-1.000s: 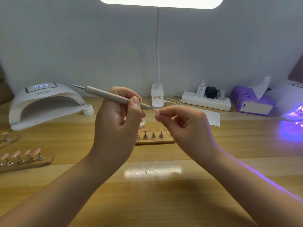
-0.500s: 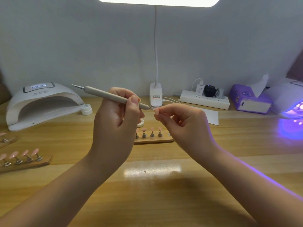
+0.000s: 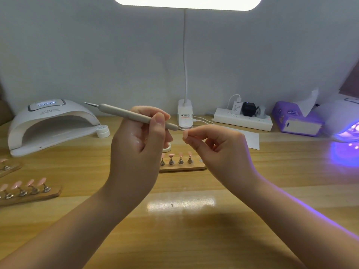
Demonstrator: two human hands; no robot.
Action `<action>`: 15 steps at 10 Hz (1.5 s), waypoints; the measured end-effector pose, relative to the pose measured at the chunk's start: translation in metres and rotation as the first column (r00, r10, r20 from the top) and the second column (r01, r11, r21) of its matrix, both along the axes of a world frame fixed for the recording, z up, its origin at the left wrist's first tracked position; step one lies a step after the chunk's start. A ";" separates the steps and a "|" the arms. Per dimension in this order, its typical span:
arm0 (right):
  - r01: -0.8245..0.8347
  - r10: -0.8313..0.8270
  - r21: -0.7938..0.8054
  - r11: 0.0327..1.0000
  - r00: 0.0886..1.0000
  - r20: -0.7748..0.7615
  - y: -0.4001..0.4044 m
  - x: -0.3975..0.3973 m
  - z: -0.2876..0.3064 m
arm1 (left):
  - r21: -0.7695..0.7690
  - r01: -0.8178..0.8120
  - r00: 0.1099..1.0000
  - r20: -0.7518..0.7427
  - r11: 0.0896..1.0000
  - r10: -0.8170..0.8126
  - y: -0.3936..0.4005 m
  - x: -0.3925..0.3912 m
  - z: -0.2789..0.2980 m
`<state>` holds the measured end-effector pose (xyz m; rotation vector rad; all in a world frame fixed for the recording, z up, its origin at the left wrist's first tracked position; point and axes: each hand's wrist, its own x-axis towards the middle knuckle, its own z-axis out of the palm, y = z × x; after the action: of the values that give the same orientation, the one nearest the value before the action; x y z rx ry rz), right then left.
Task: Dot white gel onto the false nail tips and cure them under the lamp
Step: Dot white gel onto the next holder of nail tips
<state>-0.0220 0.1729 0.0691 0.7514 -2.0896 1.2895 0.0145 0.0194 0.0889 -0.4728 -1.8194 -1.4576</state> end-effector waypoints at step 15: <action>-0.025 0.026 0.010 1.000 0.999 -0.022 -0.002 0.002 0.002 | -0.014 0.003 1.000 0.026 1.000 -0.002 0.000 -0.002 -0.003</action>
<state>-0.0198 0.1705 0.0707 0.7954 -2.0771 1.2795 0.0127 0.0193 0.0858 -0.4653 -1.8516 -1.4593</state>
